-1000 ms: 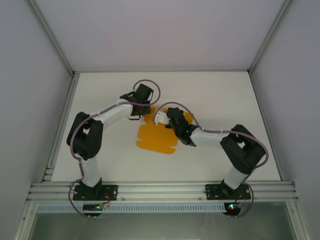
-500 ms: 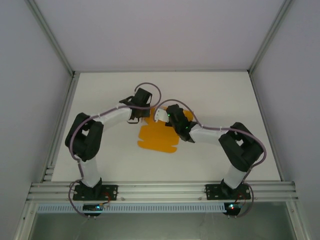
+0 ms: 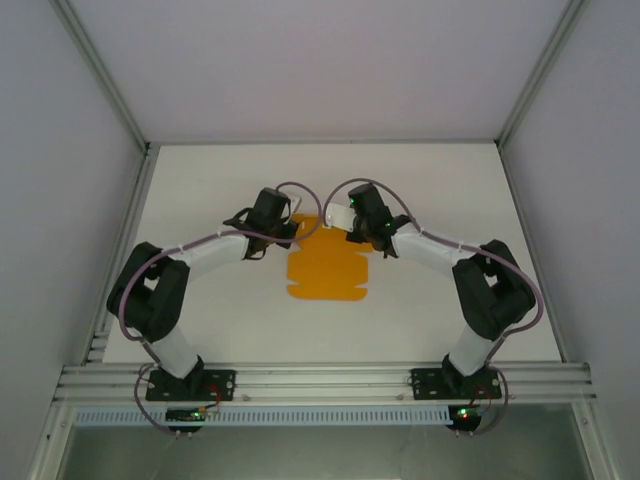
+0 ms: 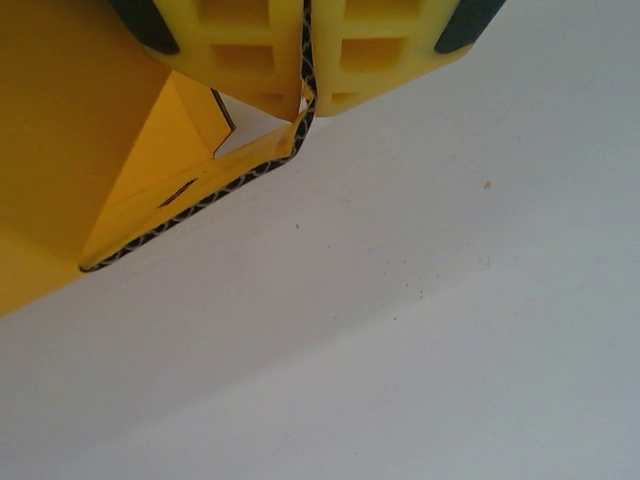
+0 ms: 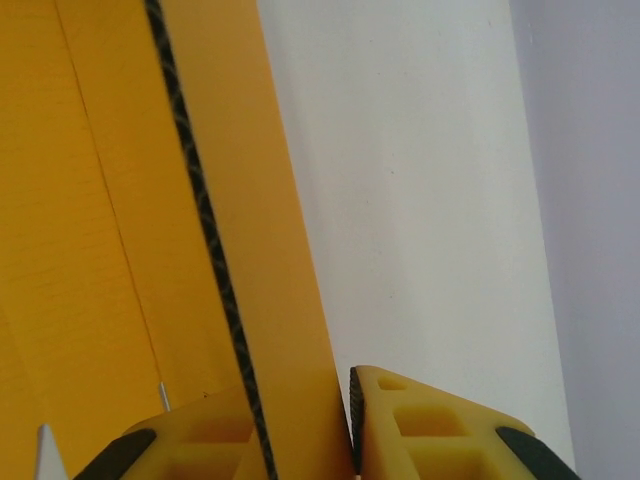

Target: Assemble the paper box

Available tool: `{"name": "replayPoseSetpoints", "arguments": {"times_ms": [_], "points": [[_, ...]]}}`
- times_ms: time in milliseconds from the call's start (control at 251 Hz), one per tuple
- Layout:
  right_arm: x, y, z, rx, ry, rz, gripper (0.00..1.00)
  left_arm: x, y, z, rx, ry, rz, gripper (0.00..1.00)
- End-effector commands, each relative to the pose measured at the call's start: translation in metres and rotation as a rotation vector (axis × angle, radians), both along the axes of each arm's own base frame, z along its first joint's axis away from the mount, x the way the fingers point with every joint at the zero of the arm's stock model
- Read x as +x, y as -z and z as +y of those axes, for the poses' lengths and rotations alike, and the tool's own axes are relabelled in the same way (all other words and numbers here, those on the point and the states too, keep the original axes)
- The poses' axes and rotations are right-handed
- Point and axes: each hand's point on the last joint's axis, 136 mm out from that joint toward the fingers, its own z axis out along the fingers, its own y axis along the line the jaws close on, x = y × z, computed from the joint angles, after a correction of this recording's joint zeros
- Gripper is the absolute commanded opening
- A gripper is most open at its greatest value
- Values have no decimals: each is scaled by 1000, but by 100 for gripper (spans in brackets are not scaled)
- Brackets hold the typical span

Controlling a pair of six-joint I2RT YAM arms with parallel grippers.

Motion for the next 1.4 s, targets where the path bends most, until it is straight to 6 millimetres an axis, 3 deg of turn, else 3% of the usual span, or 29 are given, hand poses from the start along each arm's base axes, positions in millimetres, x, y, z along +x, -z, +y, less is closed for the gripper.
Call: {"name": "replayPoseSetpoints", "arguments": {"times_ms": [0, 184, 216, 251, 431, 515, 615, 702, 778, 950, 1070, 1221, 1397], "points": [[0, 13, -10, -48, 8, 46, 17, 6, -11, 4, 23, 17, -52, 0], [18, -6, -10, -48, 44, -136, 1, 9, -13, 6, -20, -33, -15, 2], [18, -8, -7, -51, 40, -165, 0, 8, -16, 5, -47, -29, -7, 13], [20, -12, -4, -57, 32, -207, 0, 7, -21, 4, -87, -24, 1, 34], [18, -25, 8, -138, -23, -366, 0, 1, -54, 18, -286, -43, 23, 100], [13, -21, 11, -164, -57, -359, 0, 2, -74, 34, -355, -79, 1, 99], [9, -11, 14, -166, -80, -294, 0, 16, -88, 71, -421, -195, -8, 100], [7, 2, 13, -169, -87, -207, 0, 35, -79, 101, -442, -297, 43, 100], [7, 12, 14, -167, -98, -151, 0, 51, -60, 111, -426, -329, 100, 100], [16, 21, 11, -128, -84, -58, 1, 73, -15, 89, -473, -266, 259, 100], [34, 21, 6, -127, -37, -98, 1, 81, 11, 78, -497, -247, 337, 100], [59, 19, 1, -147, 14, -189, 2, 79, 19, 55, -553, -142, 357, 100], [65, 30, 6, -164, -21, -153, 3, 76, 17, 23, -587, 7, 341, 100]]}}
